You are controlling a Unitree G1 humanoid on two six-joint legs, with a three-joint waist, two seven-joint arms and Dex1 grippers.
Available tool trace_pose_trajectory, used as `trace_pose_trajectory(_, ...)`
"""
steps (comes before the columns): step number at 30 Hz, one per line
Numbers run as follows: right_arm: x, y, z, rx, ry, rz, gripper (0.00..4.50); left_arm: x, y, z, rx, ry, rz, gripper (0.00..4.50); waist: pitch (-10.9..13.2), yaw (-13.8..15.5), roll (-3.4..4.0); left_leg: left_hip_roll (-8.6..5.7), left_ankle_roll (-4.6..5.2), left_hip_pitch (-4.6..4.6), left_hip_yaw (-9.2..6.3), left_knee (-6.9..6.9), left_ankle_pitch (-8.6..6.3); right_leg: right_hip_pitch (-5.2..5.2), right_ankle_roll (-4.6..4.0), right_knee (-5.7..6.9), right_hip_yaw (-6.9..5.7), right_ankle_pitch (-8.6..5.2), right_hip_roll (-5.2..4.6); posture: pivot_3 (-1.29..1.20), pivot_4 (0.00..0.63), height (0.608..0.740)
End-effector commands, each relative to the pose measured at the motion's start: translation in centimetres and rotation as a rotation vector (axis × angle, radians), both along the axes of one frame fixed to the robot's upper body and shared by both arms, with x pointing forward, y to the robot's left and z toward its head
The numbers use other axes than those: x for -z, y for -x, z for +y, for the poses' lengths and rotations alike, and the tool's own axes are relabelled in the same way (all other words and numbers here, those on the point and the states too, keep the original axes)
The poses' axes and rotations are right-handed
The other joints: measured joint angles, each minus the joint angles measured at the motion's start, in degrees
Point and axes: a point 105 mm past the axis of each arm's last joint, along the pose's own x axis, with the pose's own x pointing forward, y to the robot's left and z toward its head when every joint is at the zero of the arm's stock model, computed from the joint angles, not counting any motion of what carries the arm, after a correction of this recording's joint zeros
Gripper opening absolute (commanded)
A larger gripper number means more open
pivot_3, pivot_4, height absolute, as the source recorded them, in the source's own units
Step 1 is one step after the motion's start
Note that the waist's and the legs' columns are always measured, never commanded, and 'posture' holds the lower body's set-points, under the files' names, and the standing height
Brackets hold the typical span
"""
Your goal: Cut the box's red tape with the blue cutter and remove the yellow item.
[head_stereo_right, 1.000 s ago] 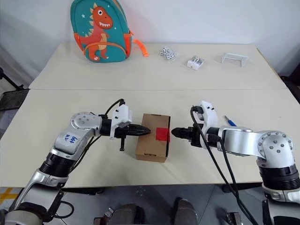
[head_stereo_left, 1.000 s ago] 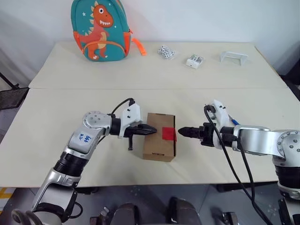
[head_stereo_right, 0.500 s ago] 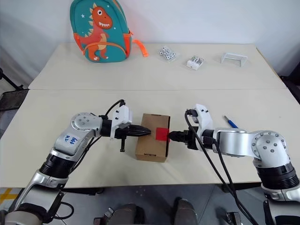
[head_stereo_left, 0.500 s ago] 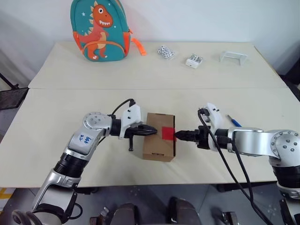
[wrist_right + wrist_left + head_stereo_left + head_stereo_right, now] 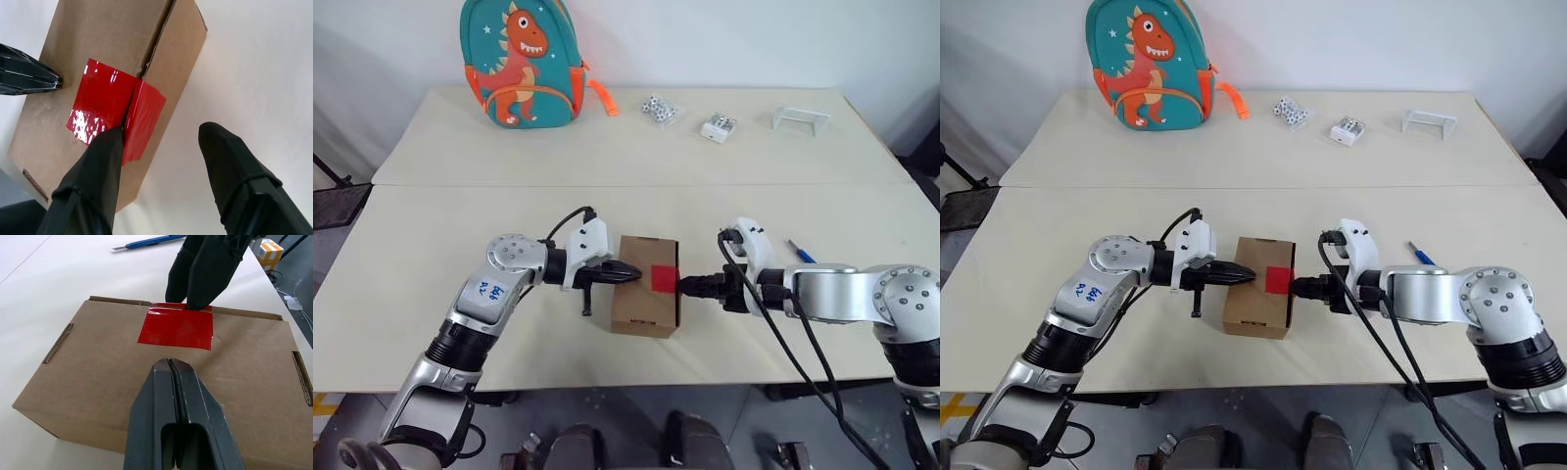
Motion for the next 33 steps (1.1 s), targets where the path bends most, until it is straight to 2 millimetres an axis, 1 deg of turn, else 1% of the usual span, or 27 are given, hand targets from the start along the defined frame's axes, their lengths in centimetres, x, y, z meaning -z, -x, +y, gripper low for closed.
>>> trace_pose_trajectory(1, -0.6, 0.0, 1.0, -0.028, 0.001, -0.014, 2.59, 0.6, 0.2, -0.2, 0.005, -0.018, 0.008, 0.0, 0.0, -0.1, 0.0, 0.0, 0.0, 0.0, 0.0, 0.0, 0.0, 0.0, 0.0, 0.0, 0.0, 0.0, 0.0, 0.0, 0.15, 0.74)
trace_pose_trajectory(7, 1.2, 0.2, 0.6, -0.01, 0.075, 0.04, 2.59, 1.1, 0.4, -0.7, 0.01, -0.014, 0.015, 0.0, 0.0, -0.1, 0.0, 0.03, 0.0, 0.01, -0.01, 0.0, 0.0, 0.0, 0.0, 0.01, -0.02, 0.0, 0.0, 0.0, 0.15, 0.74)
trace_pose_trajectory(10, 1.1, 0.2, 0.5, -0.012, 0.072, 0.042, 2.59, 1.3, 0.4, -0.8, 0.012, -0.017, 0.018, 0.0, 0.0, -0.1, -0.02, 0.03, 0.0, 0.02, 0.0, 0.0, 0.0, 0.02, 0.0, 0.01, -0.01, 0.0, 0.0, 0.0, 0.15, 0.74)
trace_pose_trajectory(17, 1.5, 0.4, -0.6, -0.013, 0.115, 0.062, 2.59, 1.7, 0.5, -0.8, 0.01, -0.024, 0.024, 0.0, 0.0, 0.2, -0.02, 0.03, 0.01, 0.02, -0.03, 0.01, -0.01, 0.03, 0.0, 0.0, -0.01, 0.0, 0.0, 0.0, 0.15, 0.74)
trace_pose_trajectory(22, 1.9, 0.2, -2.1, 0.022, 0.148, 0.09, 2.59, 2.0, 0.5, -0.7, 0.01, -0.038, 0.029, 0.0, 0.0, 0.8, -0.02, 0.03, 0.03, 0.02, -0.03, 0.0, -0.02, 0.03, 0.0, -0.02, -0.03, 0.0, 0.0, 0.0, 0.15, 0.74)
trace_pose_trajectory(27, 1.5, -0.1, -3.3, 0.045, 0.172, 0.091, 2.59, 2.2, 0.6, -0.6, 0.007, -0.044, 0.038, 0.0, 0.0, 1.5, -0.04, 0.02, 0.09, 0.01, -0.05, 0.04, -0.05, 0.09, 0.0, -0.09, -0.03, 0.0, -0.02, 0.0, 0.15, 0.74)
trace_pose_trajectory(33, 1.5, -0.1, -3.9, 0.054, 0.187, 0.095, 2.59, 2.4, 0.6, -0.5, 0.007, -0.049, 0.046, 0.0, 0.0, 1.4, -0.06, -0.03, 0.16, 0.0, -0.02, 0.08, -0.09, 0.12, 0.0, -0.13, -0.03, 0.0, -0.07, 0.0, 0.15, 0.74)
